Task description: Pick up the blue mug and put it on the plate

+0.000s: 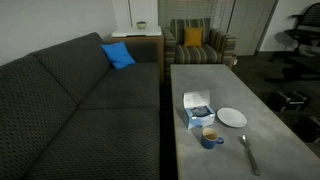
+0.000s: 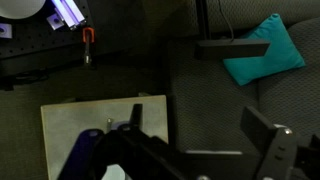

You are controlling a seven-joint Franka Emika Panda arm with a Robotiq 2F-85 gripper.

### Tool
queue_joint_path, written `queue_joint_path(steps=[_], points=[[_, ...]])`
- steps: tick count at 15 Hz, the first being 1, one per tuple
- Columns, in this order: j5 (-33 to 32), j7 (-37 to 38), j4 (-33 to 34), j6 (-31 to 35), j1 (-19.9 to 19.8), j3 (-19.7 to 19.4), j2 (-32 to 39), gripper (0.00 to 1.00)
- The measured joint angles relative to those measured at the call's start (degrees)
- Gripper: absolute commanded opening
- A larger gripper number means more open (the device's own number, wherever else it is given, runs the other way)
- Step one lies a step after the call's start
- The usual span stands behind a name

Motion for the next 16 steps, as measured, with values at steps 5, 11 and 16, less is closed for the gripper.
queue_joint_path(steps=[5,11,16], points=[[-1.77,-1.25,0.09,-1.39,-0.16,0.55,0.19,1.0],[-8.96,-11.98,2.98,-11.18,-0.12,0.91,4.41,1.0],[-12.9,-19.01,5.11,-13.24,-0.11,0.91,9.6,1.0]])
